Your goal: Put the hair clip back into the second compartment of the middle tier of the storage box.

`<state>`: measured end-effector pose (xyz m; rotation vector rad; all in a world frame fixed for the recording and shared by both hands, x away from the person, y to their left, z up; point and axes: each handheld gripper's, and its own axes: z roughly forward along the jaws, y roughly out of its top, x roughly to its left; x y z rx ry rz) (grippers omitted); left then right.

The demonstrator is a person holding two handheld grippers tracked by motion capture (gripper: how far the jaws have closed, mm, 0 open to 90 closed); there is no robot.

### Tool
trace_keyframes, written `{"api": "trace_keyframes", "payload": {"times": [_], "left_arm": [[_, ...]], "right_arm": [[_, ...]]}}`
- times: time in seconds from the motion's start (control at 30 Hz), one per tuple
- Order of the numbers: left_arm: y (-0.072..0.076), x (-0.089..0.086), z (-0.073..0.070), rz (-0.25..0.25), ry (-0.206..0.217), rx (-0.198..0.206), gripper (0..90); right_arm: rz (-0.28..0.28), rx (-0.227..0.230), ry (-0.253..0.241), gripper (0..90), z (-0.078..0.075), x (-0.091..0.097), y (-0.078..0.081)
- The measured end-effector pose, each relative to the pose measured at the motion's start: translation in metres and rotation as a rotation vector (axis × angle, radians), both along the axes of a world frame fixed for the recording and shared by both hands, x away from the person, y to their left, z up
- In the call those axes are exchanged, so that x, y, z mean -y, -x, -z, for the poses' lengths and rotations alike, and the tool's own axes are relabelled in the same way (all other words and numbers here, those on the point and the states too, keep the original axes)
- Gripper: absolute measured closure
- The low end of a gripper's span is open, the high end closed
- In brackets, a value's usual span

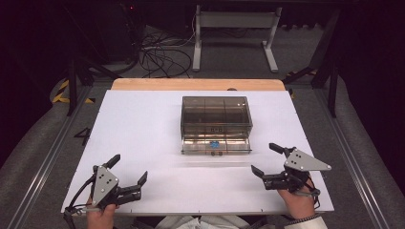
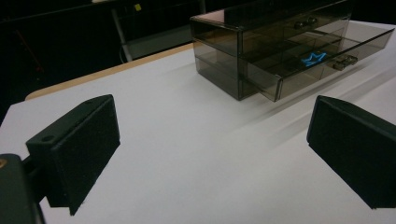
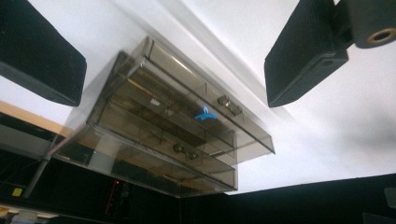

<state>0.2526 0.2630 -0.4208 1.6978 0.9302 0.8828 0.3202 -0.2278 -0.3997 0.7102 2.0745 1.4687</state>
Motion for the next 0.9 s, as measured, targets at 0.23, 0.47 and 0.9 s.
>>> {"api": "trace_keyframes", "payload": {"times": [0.23, 0.47, 0.9], "left_arm": [[-0.001, 0.001, 0.001, -0.001, -0.009, 0.005, 3.1], [-0.002, 0.004, 0.002, -0.012, -0.035, 0.017, 2.9], [-0.003, -0.001, 0.003, -0.003, -0.012, -0.004, 2.7]], "right_arm": [[0.014, -0.047, -0.017, 5.3, 0.015, 0.015, 0.006], [0.044, -0.091, -0.013, 2.6, 0.033, 0.029, 0.009], [0.034, -0.172, 0.004, 0.0, 0.048, 0.032, -0.008]]}}
